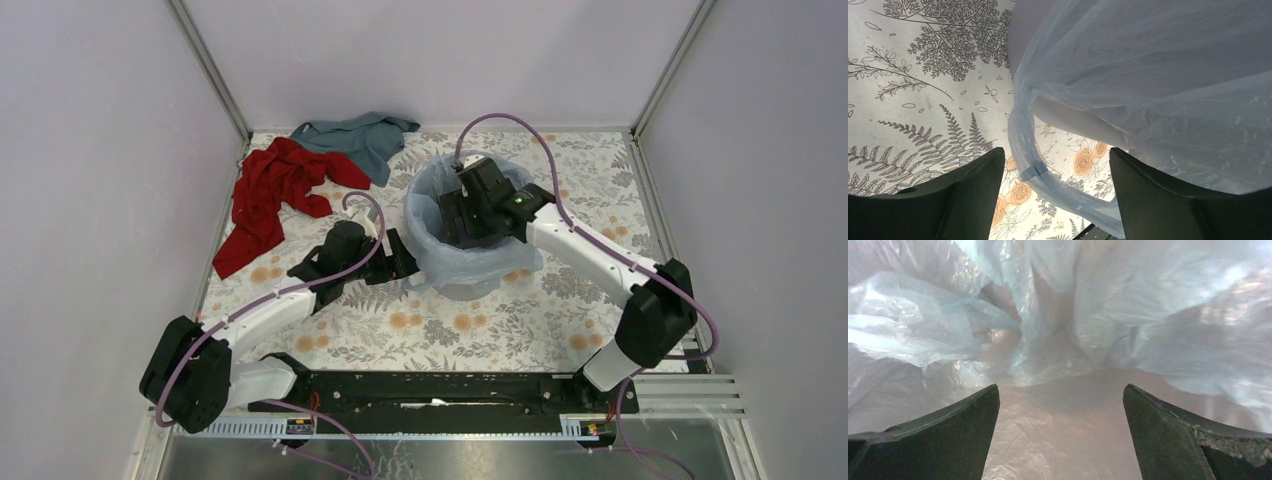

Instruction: Put the trash bags into the trash bin

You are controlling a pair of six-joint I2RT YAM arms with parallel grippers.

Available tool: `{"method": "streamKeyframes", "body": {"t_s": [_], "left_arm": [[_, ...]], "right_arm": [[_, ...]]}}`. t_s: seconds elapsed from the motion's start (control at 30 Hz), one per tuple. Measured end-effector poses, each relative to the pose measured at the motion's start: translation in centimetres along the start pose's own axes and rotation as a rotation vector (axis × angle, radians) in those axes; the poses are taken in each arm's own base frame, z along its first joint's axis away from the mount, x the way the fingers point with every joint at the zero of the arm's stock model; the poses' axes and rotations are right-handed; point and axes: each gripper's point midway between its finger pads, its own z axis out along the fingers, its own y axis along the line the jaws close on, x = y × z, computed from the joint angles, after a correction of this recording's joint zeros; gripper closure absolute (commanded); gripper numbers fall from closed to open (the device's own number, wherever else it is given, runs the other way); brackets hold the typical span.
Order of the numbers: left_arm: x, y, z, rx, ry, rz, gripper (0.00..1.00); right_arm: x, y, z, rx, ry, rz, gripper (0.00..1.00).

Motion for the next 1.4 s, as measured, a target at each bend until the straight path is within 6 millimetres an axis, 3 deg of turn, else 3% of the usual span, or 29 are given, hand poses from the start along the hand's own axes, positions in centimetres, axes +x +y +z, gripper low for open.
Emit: {"method": "streamKeyframes", "body": {"t_s": [0.07,0.13,0.27,0.37,0.5,0.57,0.7,0.8,1.03,1.27,1.4], "left_arm": [[0.1,0.1,0.1,-0.005,0.002,0.0,0.22],[0.2,0.3,0.3,-0.011,0.009,-0.003,0.24],[0.5,0.6,0.5,-0.02,0.021,-0.007,0.23],[0.3,0.4,0.3,-0.014,0.014,-0.006,0.15],[0.0,0.2,-0.7,-0.017,-0.01,0.01,0.1],[-0.2,0.3,-1.2,-0.031,-0.022,0.021,0.08],[-0.4,1.1,-2.1,-0.078,-0.045,0.049,0.05],[-0.6,1.8,-2.6,-0.119,-0.055,0.065,0.05],[-1.9,1.3,-2.8,-0.131,-0.09,0.085,0.07],[-2.0,1.6,-1.7,-0.153,-0.066,0.082,0.06],[-3.4,0.9,-1.0,-0.15,-0.075,0.096,0.06]], "right_arm": [[-0.9,-0.6,-0.8,0.029,-0.039,-0.003,0.0],[-1.8,-0.9,-0.9,0.051,-0.071,-0.002,0.09],[-2.7,-1.6,1.0,0.105,-0.12,0.007,0.17],[-1.7,-2.2,3.8,0.15,-0.1,0.003,0.1],[1.0,-3.1,7.3,0.201,-0.033,-0.012,0.06],[2.0,-3.4,7.8,0.215,-0.005,-0.019,0.03],[1.7,-3.4,7.2,0.214,-0.013,-0.018,0.0],[1.1,-3.4,5.0,0.2,-0.031,-0.015,0.0],[-2.2,-2.4,-3.6,0.091,-0.191,0.022,0.0],[-4.1,-1.3,-11.2,-0.039,-0.345,0.063,0.0],[-5.0,-1.2,-15.4,-0.095,-0.458,0.083,0.0]]}}
